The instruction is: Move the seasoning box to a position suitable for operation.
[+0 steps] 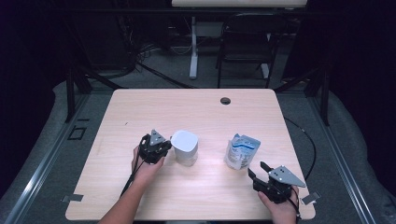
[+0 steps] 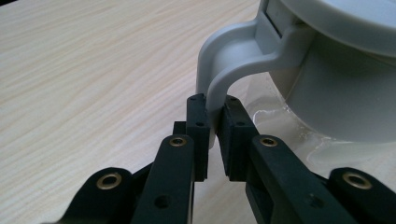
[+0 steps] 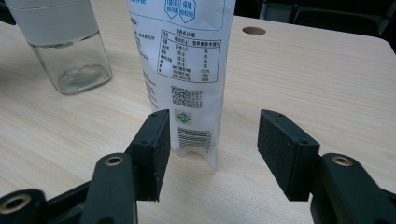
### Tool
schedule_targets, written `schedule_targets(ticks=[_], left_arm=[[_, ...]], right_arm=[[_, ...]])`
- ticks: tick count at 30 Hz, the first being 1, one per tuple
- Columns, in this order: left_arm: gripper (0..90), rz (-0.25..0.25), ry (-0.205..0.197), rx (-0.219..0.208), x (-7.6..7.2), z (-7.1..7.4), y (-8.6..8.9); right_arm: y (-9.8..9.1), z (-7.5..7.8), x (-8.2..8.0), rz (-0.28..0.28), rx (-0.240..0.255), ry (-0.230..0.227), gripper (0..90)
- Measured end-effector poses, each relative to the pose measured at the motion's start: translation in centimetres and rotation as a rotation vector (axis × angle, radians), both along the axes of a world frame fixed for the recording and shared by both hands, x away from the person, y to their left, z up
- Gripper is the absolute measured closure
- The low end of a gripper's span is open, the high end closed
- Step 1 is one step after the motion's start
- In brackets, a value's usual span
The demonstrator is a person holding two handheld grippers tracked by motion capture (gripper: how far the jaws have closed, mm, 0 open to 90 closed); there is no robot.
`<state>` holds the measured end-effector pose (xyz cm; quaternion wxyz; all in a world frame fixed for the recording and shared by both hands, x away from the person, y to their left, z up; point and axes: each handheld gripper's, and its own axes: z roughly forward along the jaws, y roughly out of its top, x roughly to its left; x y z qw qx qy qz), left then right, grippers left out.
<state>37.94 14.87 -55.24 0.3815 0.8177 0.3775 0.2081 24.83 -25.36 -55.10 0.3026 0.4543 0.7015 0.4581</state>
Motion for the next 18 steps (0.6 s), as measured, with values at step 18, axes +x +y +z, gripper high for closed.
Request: schedule_targets(ticks=[18], left_arm=[[83.4,0.024,-0.013,-0.037,-2.4,-0.5,-0.2]], right_arm=[[0.1,0.0,0.0,0.005,-0.002,0.000,44.2]])
